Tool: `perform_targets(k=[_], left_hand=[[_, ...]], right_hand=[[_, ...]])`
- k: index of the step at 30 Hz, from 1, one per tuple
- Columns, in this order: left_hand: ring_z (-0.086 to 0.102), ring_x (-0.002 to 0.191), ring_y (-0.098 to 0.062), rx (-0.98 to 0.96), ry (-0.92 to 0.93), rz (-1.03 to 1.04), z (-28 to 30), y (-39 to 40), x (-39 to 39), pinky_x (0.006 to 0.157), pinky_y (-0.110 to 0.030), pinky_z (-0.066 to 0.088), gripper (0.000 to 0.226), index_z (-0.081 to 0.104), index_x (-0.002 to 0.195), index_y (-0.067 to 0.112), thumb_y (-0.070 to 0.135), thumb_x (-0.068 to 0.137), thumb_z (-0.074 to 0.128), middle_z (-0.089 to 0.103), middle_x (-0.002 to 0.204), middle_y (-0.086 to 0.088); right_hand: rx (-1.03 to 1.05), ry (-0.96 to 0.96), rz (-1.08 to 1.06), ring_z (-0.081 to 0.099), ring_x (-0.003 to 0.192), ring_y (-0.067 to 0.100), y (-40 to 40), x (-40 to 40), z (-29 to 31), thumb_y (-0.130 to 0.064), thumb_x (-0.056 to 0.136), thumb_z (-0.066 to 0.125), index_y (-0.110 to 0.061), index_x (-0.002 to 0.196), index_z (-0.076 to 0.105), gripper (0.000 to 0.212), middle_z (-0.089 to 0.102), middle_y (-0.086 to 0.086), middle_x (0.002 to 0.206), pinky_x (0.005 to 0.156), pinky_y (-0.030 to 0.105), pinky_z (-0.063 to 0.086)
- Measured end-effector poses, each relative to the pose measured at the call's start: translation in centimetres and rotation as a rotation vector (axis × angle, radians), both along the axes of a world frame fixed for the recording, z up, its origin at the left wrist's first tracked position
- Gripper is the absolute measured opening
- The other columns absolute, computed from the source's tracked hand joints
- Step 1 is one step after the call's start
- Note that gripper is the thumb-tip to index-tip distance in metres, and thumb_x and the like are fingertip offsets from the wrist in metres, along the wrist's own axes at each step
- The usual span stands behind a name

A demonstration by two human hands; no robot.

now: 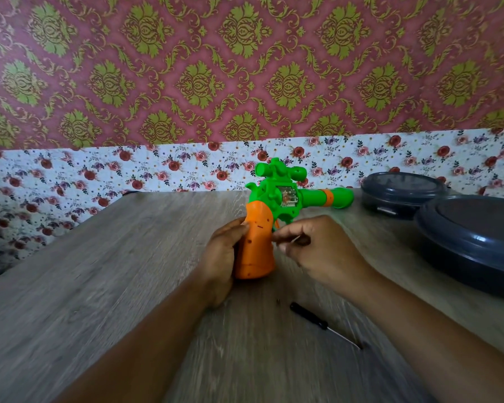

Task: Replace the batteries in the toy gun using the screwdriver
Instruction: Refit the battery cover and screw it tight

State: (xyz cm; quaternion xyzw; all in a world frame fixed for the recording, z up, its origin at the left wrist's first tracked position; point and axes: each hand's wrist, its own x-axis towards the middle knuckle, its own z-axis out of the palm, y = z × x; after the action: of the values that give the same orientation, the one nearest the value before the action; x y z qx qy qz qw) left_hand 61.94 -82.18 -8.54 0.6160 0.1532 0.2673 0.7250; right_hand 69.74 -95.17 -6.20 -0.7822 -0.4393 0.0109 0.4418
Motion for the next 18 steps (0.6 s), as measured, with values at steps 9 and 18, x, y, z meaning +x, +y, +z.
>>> perform_targets(k=[9, 18], left_hand=[[0.061, 0.107, -0.031, -0.045, -0.002, -0.021, -0.4, 0.6, 0.3, 0.089, -0.039, 0.049, 0.027, 0.061, 0.108, 0.016, 0.017, 0.096, 0.037, 0.066, 0.114, -0.014], [0.062, 0.106, -0.032, -0.122, 0.017, -0.067, -0.6, 0.7, 0.3, 0.087, -0.044, 0.051, 0.039, 0.052, 0.129, 0.013, 0.025, 0.097, 0.034, 0.064, 0.120, -0.016]], right_hand=[[0.143, 0.539, -0.021, 0.056, 0.113, 0.025, 1.2, -2.6, -0.6, -0.001, 0.085, 0.059, -0.020, 0.078, 0.062, 0.020, 0.054, 0.011, 0.132, 0.078, 0.035, 0.055], [0.245, 0.963, 0.060, 0.058, 0.077, 0.018, 0.8, -1.6, 0.2, 0.009, 0.090, 0.043, 0.005, 0.106, 0.060, 0.024, 0.062, 0.014, 0.091, 0.066, 0.025, 0.047]])
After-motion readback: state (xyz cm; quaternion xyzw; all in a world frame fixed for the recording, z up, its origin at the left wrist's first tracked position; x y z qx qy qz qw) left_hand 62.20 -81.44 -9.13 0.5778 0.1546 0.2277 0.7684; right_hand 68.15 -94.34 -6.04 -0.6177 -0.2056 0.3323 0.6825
